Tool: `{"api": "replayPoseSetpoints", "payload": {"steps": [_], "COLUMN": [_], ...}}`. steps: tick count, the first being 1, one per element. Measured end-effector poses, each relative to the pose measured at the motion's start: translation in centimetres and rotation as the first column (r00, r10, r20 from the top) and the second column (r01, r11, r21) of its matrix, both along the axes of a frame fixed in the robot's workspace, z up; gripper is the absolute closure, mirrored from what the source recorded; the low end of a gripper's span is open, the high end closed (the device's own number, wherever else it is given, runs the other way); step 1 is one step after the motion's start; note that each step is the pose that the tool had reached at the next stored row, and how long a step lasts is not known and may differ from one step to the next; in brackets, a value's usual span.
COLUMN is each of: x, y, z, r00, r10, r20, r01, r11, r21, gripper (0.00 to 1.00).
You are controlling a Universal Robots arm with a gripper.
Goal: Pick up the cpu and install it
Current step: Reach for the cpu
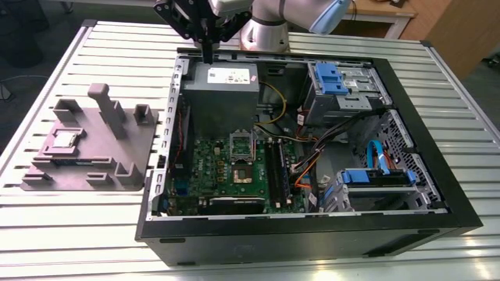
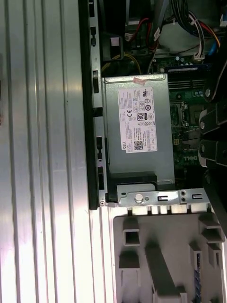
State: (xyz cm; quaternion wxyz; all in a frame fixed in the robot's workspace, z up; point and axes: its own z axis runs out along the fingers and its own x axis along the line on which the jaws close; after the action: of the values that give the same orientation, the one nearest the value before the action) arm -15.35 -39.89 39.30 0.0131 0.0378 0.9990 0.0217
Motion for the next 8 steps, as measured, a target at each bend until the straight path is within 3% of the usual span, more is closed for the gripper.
{"api": "replayPoseSetpoints", "payload": {"steps": [8], "x": [-0.16], "y": [0.0], "z": [0.0], "r00": [1.0], "r10": [0.0], "r20": [0.0], "r01": [0.0], "r11": [1.0], "r21": [0.0], "gripper": [0.89]}}
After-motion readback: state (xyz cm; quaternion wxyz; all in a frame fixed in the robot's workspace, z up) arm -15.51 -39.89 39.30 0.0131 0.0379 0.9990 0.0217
